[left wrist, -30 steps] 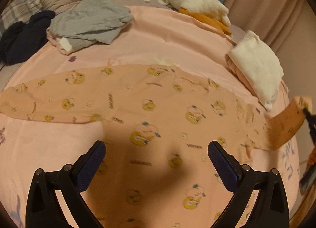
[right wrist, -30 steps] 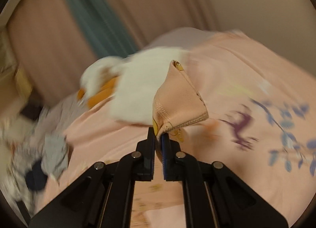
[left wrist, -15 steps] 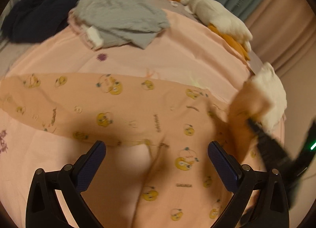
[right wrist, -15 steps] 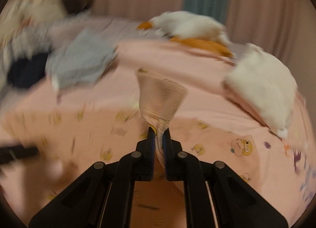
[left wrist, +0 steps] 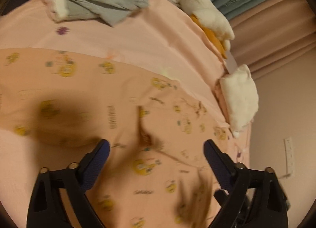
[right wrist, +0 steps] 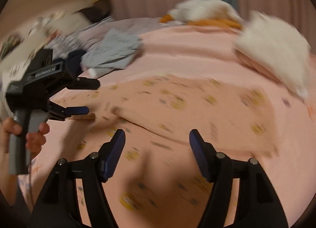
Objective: Fold small clothes
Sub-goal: 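Carry the sleeve across the shirt body with the right gripper and release, then grasp the other sleeve cuff with the left gripper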
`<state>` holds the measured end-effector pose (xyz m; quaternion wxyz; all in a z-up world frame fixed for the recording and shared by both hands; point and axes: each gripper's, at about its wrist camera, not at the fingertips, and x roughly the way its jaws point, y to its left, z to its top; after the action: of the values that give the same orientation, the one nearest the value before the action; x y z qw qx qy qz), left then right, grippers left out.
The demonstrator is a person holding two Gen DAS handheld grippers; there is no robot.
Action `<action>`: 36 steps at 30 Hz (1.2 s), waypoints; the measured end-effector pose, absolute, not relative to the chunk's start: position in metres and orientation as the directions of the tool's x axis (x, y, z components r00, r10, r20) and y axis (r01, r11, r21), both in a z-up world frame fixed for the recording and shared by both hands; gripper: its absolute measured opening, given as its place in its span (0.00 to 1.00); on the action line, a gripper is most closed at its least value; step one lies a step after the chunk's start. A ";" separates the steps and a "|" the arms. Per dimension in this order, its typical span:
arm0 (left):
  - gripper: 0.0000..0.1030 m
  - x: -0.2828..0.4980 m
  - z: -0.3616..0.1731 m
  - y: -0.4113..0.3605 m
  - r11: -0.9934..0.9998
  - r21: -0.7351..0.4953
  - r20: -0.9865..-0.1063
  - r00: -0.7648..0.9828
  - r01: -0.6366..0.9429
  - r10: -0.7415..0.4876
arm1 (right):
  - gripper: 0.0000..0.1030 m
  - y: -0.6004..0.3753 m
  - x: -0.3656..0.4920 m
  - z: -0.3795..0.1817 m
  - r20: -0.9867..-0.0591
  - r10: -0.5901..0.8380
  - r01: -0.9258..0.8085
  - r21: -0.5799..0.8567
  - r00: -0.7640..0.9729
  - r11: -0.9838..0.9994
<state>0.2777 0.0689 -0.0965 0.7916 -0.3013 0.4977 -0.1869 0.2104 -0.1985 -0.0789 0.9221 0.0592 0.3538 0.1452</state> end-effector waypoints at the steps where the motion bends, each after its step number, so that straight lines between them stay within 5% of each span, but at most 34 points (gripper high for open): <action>1: 0.73 0.281 -0.099 0.063 0.743 -0.670 -0.675 0.422 -0.007 -0.605 | 0.67 -0.210 0.207 -0.082 -0.638 0.312 -0.200 0.244 0.704 0.949; 7: 0.56 0.295 -0.127 0.033 0.736 -0.674 -0.706 0.348 -0.062 -0.617 | 0.67 -0.236 0.186 -0.093 -0.627 0.300 -0.121 0.313 0.719 0.942; 8: 0.49 0.297 -0.130 0.032 0.736 -0.673 -0.708 0.348 -0.069 -0.615 | 0.67 -0.237 0.187 -0.095 -0.627 0.302 -0.121 0.315 0.718 0.941; 9: 0.24 0.299 -0.133 0.030 0.739 -0.670 -0.712 0.347 -0.073 -0.611 | 0.67 -0.236 0.189 -0.095 -0.628 0.303 -0.122 0.315 0.717 0.941; 10: 0.09 0.300 -0.135 0.029 0.745 -0.663 -0.719 0.344 -0.078 -0.604 | 0.67 -0.238 0.188 -0.094 -0.628 0.303 -0.123 0.314 0.716 0.941; 12: 0.06 0.301 -0.137 0.028 0.761 -0.643 -0.732 0.357 -0.082 -0.580 | 0.67 -0.238 0.189 -0.093 -0.627 0.303 -0.130 0.307 0.718 0.943; 24: 0.06 0.293 -0.110 0.057 0.862 -0.506 -0.761 0.493 -0.044 -0.422 | 0.66 -0.272 0.277 -0.102 -0.669 0.191 0.032 0.305 0.718 0.952; 28: 0.07 0.297 -0.132 0.057 0.878 -0.473 -0.817 0.407 -0.066 -0.409 | 0.51 -0.276 0.310 -0.144 -0.786 0.120 0.093 0.220 0.606 0.971; 36: 0.35 0.270 -0.120 0.079 0.855 -0.514 -0.785 0.443 -0.072 -0.434 | 0.56 -0.248 0.282 -0.122 -0.750 0.074 -0.024 0.076 0.657 0.997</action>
<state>0.2699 0.0790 -0.1198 0.8131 -0.2453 0.5161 -0.1111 0.2824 -0.2480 -0.1221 0.9098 0.0298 0.4131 0.0270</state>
